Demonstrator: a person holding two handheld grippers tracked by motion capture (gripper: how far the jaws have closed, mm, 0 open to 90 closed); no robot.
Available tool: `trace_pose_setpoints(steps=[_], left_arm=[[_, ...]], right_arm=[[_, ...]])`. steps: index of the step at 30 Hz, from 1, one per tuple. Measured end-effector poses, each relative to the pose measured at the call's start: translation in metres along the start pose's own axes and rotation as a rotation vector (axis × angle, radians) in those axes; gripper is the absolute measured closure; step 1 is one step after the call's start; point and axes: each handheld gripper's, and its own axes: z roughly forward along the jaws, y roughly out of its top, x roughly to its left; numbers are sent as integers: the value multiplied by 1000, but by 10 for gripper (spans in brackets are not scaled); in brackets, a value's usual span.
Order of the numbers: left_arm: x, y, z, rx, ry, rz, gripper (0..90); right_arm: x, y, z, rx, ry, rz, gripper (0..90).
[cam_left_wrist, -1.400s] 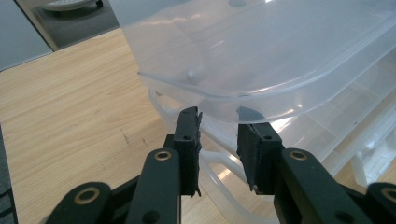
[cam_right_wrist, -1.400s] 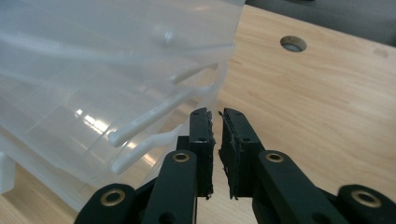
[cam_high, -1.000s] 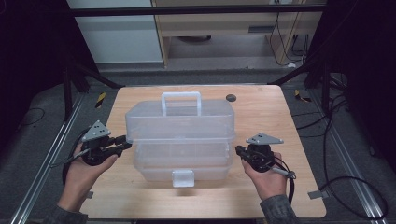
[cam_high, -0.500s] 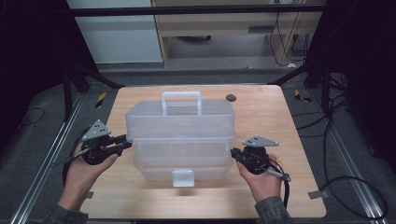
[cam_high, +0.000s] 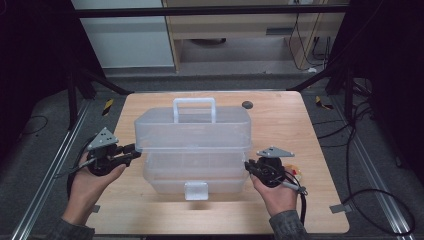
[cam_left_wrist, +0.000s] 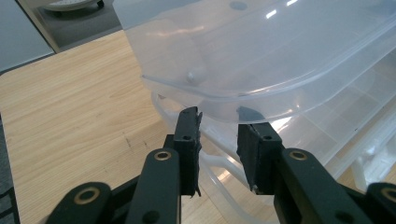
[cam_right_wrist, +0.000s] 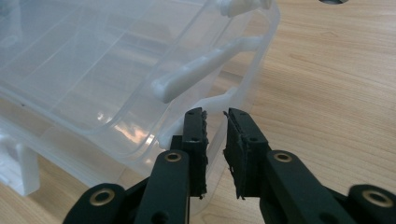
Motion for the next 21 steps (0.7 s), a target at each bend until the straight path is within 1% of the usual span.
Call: trace_pose_setpoints(steps=[7, 10, 15, 21], left_arm=[[1, 2, 0, -19, 4, -14, 688], [3, 2, 1, -22, 7, -16, 688], [3, 3, 4, -29, 26, -15, 685], [5, 6, 9, -47, 39, -30, 685]], right_arm=[[2, 1, 0, 5, -20, -15, 777], [2, 0, 0, 2, -18, -17, 776], [1, 0, 0, 0, -12, -15, 774], [1, 0, 1, 2, -11, -14, 770]])
